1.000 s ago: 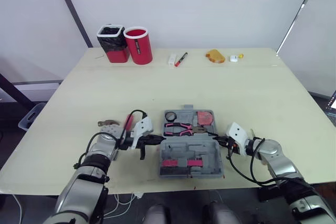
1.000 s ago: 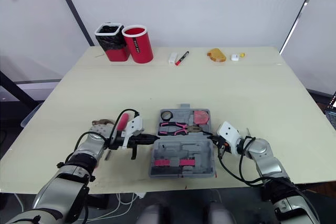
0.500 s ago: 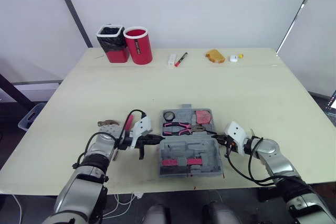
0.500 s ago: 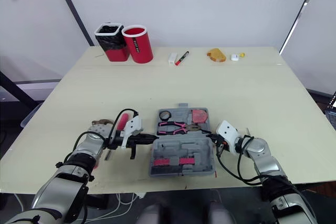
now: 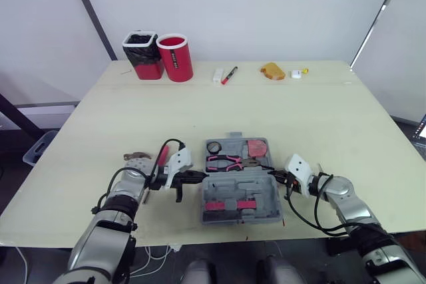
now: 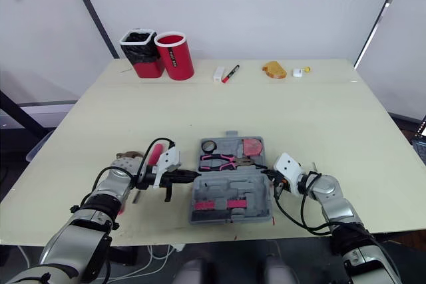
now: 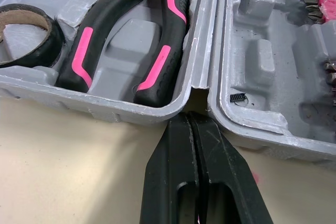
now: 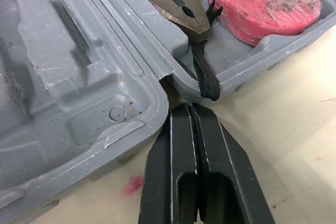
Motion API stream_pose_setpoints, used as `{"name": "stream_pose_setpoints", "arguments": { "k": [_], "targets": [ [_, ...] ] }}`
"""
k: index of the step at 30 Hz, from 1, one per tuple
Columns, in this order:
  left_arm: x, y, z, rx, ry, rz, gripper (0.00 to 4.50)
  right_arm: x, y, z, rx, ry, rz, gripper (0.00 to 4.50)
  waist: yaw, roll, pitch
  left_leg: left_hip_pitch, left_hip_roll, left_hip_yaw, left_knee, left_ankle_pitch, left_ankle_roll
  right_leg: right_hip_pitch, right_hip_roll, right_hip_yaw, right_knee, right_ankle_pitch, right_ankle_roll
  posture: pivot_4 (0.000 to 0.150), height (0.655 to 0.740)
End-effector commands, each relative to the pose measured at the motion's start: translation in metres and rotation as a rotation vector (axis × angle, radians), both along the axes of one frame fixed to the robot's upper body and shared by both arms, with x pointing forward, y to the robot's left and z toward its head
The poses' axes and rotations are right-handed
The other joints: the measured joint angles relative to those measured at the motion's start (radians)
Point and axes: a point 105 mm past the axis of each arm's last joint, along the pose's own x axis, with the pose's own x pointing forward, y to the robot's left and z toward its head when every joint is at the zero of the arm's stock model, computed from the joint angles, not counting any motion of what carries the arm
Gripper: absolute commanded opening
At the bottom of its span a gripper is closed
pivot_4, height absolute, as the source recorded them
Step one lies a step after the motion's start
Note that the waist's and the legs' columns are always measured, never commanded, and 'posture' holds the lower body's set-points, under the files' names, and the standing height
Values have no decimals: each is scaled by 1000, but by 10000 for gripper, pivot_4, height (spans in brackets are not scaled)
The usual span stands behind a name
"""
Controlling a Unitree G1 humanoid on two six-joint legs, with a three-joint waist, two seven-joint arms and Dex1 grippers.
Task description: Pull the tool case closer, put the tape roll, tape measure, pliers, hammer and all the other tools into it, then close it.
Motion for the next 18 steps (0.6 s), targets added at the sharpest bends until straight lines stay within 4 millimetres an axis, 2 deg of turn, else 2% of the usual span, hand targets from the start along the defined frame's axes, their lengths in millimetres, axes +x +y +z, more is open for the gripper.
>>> {"name": "stream_pose_setpoints", "arguments": {
  "k": [1,18],
  "targets": [
    [2,-3,7,-9,-30,-25,386,-2,16,12,32,-42,63,0,0,0,0,0,0,0,0,0,0,0,0,0,0,0,0,1500,7400],
    [-2,-1,5,-14,-12,-35,386,-4,17,10,33,-33,66,0,0,0,0,0,0,0,0,0,0,0,0,0,0,0,0,1500,7400]
  ]
}}
